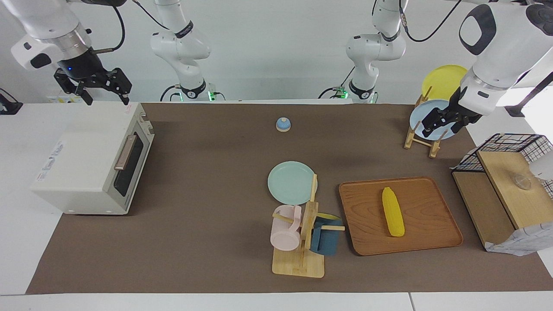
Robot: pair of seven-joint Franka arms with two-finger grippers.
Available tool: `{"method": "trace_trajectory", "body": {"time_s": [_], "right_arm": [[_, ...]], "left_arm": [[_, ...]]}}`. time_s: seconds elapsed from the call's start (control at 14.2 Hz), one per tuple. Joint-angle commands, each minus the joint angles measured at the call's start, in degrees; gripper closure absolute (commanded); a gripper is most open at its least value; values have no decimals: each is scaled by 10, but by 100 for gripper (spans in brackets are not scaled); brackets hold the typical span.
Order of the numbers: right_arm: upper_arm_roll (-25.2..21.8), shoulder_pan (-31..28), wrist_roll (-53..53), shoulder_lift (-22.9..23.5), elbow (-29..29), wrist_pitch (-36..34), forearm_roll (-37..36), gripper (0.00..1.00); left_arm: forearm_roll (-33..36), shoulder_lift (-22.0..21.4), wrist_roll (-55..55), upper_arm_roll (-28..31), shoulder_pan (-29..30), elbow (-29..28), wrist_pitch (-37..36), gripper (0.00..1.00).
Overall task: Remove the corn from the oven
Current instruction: 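Open the left gripper and withdraw it from the corn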
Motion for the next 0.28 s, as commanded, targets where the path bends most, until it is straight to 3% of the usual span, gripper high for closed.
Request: {"method": "trace_trajectory", "body": {"time_s": [0.0,0.21], "right_arm": [[3,-4,-2,1,1,-5,3,0],[3,-3,-2,1,1,-6,2,0]], "left_arm": [[9,-32,4,0,6,-26,-2,0],[10,-39,6,-2,5,-24,-16,0]]}}
